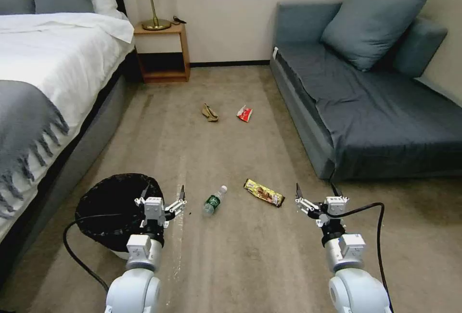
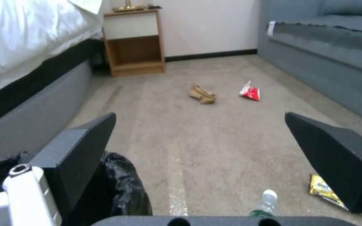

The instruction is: Pick up the trash bin, then pick up the garbage on the floor and place it into the trash bin.

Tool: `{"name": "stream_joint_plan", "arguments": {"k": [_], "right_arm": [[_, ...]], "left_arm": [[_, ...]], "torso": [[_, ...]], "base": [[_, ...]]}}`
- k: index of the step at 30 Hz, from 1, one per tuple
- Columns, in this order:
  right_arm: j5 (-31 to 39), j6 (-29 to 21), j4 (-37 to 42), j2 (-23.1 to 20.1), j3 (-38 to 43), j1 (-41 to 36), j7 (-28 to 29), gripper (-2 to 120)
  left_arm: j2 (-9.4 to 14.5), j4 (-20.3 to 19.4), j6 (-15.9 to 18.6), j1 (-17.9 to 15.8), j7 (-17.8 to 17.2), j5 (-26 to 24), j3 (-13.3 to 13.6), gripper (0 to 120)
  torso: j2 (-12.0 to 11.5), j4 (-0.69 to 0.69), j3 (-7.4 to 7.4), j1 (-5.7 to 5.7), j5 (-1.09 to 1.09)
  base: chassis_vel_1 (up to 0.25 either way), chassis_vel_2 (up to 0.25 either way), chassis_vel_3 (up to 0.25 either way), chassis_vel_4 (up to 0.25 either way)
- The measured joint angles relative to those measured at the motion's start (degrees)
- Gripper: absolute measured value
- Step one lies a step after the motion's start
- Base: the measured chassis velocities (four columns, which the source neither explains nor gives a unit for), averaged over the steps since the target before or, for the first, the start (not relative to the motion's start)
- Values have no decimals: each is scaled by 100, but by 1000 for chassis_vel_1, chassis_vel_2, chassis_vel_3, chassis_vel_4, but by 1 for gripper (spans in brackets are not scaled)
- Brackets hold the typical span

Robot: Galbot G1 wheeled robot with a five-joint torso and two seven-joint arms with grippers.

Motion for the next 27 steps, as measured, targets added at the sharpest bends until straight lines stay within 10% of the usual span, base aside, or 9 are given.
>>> {"name": "stream_joint_plan", "arguments": {"k": [27], "right_arm": [[0,0,0,0,0,0,0,100]], "left_arm": [[0,0,0,0,0,0,0,100]], "torso": [[0,0,0,0,0]], "base": [[0,0,0,0]]}}
